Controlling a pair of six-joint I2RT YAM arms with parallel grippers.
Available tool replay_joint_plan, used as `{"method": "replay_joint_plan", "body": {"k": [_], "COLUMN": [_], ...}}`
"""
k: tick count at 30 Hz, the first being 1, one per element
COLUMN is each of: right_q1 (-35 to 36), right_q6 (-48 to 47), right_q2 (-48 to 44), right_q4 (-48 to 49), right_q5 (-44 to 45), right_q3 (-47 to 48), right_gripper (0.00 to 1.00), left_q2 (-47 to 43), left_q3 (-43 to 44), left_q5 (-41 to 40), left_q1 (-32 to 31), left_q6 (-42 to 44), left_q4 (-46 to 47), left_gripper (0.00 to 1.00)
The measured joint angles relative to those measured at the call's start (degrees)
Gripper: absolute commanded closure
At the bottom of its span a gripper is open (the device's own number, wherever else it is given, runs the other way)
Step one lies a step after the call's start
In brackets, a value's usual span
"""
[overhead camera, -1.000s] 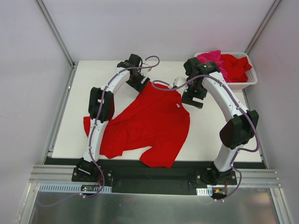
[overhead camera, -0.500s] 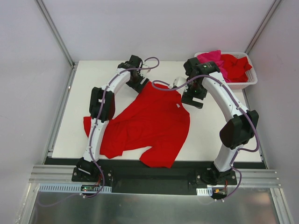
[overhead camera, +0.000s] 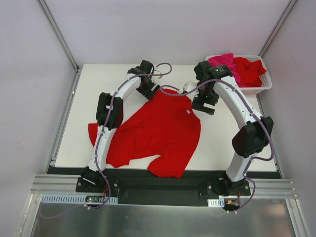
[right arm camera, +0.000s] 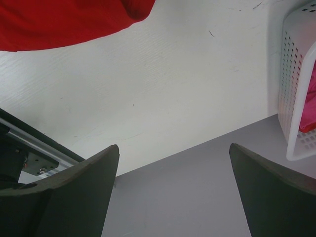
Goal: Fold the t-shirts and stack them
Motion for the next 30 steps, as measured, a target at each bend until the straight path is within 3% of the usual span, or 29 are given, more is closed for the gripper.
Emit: {"method": "replay_joint_plan", "body": {"k": [30], "right_q1": [1.36], "right_q6": [-0.04], "right_q2": [1.40], "right_q4": [-0.02], "right_q5": [0.74], "right_q3": [0.00], "right_gripper": [0.04], "left_q2": [-4.26], "left_q3": [-4.70], "left_q5": [-3.13], "left_q1": [-3.43], "left_q6": [3.26], "left_q4": [-0.17], "left_gripper": [0.22]}}
